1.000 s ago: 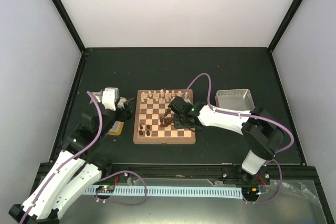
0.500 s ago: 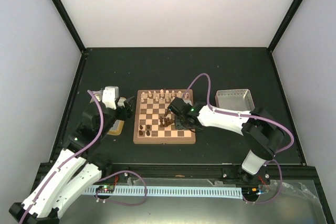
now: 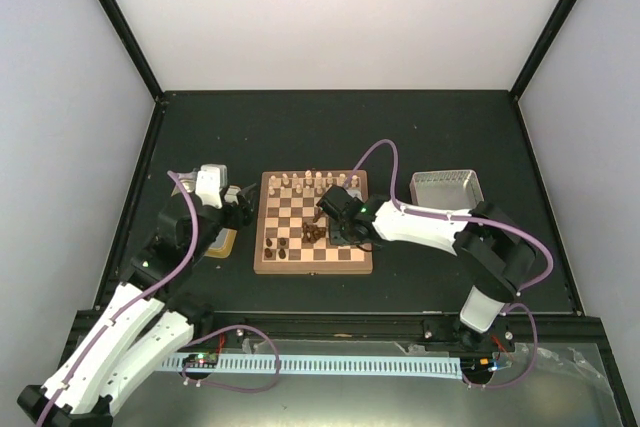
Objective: Set up the chess pieces on the board
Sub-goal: Pick up the chess piece from the chessboard.
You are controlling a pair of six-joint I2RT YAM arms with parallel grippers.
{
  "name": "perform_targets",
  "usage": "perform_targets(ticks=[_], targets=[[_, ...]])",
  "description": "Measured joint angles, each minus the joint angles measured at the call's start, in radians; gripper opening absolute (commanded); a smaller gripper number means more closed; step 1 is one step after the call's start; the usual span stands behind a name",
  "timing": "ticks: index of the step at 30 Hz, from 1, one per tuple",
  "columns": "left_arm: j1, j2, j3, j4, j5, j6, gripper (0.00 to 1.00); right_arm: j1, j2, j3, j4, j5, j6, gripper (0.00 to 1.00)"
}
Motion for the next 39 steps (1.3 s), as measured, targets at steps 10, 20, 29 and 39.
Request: perform_targets(ticks=[10,20,29,39], targets=[[0.0,0.069,0.0,0.016,0.14,-0.023,0.76,0.0,-0.04,-0.055,0.052,0.013,-0.011,0.12],[0.0,0.168,0.0,0.064,0.329,-0.076,0.76,-0.002,-0.193,-0.138,0.099,0.018,-0.069,0.13],[0.0,0.226,0.002,0.093,0.453,-0.173,0.76,-0.003,-0.377,-0.262,0.3,-0.006,-0.205,0.13],[0.0,0.425,0.136,0.118,0.741,-0.267,0.73,-0.003,-0.543,-0.406,0.722,-0.152,-0.495,0.14]])
